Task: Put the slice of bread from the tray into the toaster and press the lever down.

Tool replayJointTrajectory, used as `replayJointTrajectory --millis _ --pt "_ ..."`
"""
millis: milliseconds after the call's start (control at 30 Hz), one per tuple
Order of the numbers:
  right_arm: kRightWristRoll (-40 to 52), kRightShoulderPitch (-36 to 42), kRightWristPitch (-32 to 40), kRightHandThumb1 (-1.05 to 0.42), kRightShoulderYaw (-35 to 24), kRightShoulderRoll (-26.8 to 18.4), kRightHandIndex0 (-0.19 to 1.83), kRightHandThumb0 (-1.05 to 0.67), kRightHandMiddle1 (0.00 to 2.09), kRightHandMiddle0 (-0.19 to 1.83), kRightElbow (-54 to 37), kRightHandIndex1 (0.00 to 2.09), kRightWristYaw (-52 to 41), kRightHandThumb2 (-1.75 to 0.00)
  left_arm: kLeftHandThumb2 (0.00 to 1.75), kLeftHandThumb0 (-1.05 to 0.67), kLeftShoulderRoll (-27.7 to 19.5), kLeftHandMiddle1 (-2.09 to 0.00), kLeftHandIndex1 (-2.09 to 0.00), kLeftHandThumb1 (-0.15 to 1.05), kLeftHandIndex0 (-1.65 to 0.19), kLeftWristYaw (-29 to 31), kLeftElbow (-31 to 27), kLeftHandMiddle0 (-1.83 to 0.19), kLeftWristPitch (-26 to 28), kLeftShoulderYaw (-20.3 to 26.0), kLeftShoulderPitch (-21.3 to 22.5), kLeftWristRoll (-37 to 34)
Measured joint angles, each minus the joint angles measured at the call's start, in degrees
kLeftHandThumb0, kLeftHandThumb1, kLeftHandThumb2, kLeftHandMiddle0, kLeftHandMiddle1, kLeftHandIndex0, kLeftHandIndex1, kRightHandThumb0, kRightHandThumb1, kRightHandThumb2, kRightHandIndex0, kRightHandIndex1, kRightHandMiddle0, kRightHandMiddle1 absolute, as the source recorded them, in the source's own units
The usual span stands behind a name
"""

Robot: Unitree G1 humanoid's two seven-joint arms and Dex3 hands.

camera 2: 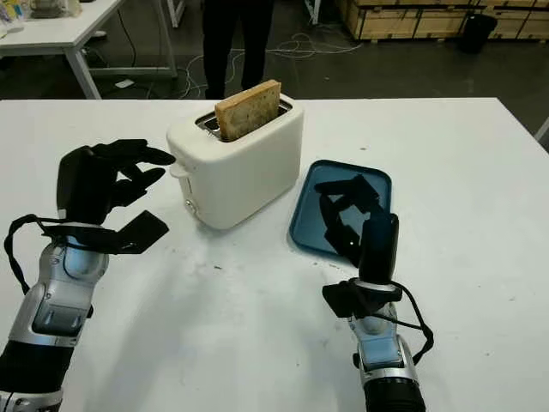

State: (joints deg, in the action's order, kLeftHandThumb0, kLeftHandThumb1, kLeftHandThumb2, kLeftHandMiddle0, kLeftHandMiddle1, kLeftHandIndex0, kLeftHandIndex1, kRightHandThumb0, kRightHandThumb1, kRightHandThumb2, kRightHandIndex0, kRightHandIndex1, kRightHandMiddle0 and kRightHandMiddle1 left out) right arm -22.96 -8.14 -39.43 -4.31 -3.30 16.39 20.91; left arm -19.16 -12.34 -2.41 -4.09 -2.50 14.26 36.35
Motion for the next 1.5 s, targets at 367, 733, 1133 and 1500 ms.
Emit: replayJointTrajectory --millis 367,733,1133,1500 --pt "0.1 -0.4 -0.1 -0.92 0.9 -1.5 0.74 -0.42 0.72 0.84 1.5 1.43 1.1 -0.4 0.0 -0.01 -1.8 -1.04 -0.19 0.79 -1.21 1.2 4.9 -1.05 0.2 -2.3 3.7 1.7" --pt "0.1 -0.4 -1.8 -0.92 1.8 -2.5 0.74 -0.43 0.82 0.79 1.9 1.56 1.9 -0.39 0.0 -0.03 -3.2 -1.14 -0.15 0.8 -1.24 1.3 7.8 -1.0 0.3 -3.0 6.1 2.4" --pt "0.1 -0.4 -3.1 -0.92 2.1 -3.2 0.7 -0.42 0.88 0.77 2.2 1.62 2.3 -0.38 0.0 -0.06 -4.2 -1.1 -0.14 0.79 -1.27 1.6 8.6 -1.01 2.0 -3.6 8.1 2.8" --pt "0.0 -0.4 -4.4 -0.92 2.2 -3.9 0.7 -0.44 0.91 0.74 3.1 1.55 3.8 -0.39 0.0 -0.08 -4.3 -1.12 -0.14 0.8 -1.32 3.6 7.8 -1.02 5.0 -4.4 8.3 3.6"
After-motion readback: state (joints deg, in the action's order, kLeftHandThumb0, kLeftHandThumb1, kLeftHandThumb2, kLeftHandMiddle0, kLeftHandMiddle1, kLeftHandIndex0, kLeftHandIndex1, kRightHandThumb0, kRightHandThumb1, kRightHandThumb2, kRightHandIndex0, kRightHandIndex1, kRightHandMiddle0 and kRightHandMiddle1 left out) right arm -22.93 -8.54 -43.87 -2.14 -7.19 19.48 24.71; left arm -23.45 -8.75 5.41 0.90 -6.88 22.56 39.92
